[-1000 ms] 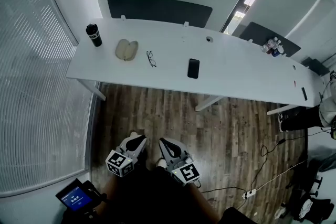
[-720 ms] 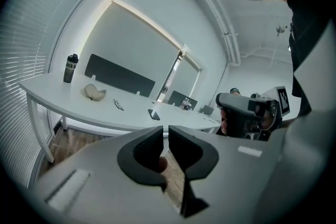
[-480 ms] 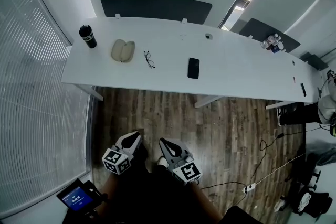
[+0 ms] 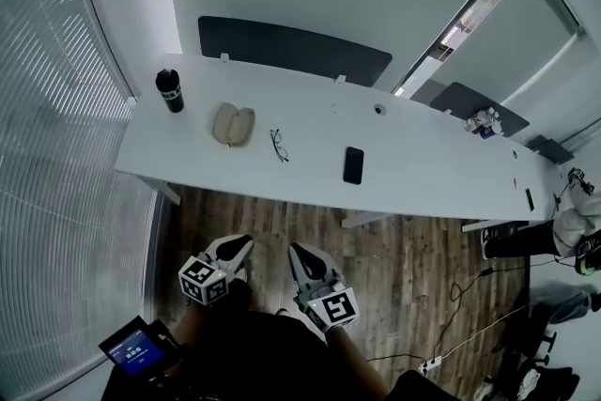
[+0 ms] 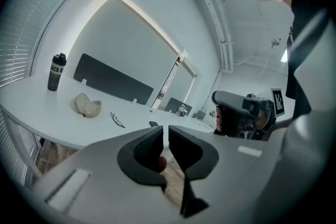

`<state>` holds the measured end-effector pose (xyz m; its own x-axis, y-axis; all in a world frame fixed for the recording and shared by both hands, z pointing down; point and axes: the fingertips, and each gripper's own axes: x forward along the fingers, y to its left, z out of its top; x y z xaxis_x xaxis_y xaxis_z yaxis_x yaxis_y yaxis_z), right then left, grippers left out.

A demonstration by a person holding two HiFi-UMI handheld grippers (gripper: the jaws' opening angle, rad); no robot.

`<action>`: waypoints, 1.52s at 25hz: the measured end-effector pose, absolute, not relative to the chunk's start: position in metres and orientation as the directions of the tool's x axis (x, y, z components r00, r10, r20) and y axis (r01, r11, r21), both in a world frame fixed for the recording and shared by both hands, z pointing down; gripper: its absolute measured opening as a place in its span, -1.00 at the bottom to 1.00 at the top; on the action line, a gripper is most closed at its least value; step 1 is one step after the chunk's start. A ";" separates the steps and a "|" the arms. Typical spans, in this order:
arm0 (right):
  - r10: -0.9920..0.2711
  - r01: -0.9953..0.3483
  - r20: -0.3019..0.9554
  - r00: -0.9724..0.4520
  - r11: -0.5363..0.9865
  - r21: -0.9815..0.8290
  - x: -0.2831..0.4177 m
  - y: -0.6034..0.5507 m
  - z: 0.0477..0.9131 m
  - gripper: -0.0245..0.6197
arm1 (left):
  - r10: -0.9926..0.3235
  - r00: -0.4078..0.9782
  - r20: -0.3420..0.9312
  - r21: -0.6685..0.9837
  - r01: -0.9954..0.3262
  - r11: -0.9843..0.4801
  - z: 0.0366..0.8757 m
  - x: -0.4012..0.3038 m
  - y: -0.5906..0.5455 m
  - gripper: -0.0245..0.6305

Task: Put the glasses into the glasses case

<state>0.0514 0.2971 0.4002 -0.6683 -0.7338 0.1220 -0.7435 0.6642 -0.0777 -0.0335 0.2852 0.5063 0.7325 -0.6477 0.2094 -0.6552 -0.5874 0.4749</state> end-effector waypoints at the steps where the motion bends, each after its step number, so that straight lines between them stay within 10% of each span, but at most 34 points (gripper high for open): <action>1: -0.752 -0.760 0.115 -0.649 0.647 -0.066 0.049 0.292 0.400 -0.90 | -0.650 0.731 0.206 0.476 -0.656 -0.586 0.505 -0.037 0.281 -0.81; 38: -0.859 -0.872 0.154 -0.488 0.489 -0.035 0.079 0.126 0.411 -0.90 | -0.575 0.719 0.391 0.524 -0.687 -0.503 0.560 -0.040 0.138 -0.73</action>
<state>0.0793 0.1255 0.4114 -0.4877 -0.8592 0.1544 -0.8718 0.4885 -0.0352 -0.0395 0.1381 0.5595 0.7188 -0.5745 0.3915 -0.6875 -0.5033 0.5236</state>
